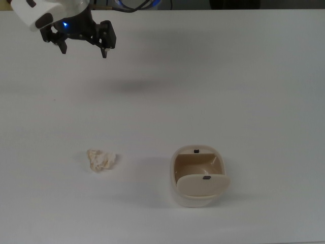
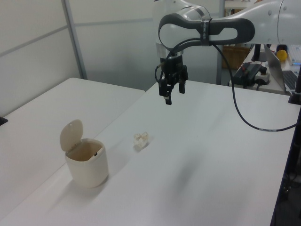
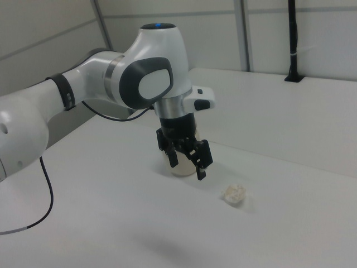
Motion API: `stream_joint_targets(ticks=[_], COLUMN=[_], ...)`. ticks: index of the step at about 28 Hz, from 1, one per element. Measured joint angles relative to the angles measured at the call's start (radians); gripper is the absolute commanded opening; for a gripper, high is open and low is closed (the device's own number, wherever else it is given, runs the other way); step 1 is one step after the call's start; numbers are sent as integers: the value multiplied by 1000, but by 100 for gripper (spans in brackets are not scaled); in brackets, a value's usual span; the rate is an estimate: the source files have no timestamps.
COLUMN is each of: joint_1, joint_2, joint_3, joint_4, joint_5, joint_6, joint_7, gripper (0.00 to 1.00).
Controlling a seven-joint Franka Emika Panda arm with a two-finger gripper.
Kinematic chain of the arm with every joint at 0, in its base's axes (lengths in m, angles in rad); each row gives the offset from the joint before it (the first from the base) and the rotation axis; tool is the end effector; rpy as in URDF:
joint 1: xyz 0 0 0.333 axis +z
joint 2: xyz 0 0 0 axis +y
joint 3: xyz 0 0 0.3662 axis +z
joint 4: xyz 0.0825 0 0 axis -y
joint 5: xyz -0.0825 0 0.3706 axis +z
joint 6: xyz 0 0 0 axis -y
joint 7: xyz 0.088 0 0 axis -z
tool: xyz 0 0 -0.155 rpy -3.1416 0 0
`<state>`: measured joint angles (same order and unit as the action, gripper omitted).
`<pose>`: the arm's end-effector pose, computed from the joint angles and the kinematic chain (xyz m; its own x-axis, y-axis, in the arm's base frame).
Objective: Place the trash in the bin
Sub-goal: 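Move the open gripper down over the crumpled white paper ball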
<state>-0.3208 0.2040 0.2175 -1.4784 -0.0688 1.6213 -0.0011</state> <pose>0.6041 -0.0856 0.5581 0.9934 -0.1003 -0.0563 -0.0990 -0.9948 0.0246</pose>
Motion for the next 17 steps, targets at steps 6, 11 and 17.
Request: stream_joint_targets(ticks=[6,11,17], joint_1=[0,6,34], joint_2=[22,60,125], joint_3=[0,0,0], joint_4=[-11,-25,-28], joint_5=[29,32,29], joint_6=[127,222,308], joint_7=[5,26,113], gripper=[100,100,100])
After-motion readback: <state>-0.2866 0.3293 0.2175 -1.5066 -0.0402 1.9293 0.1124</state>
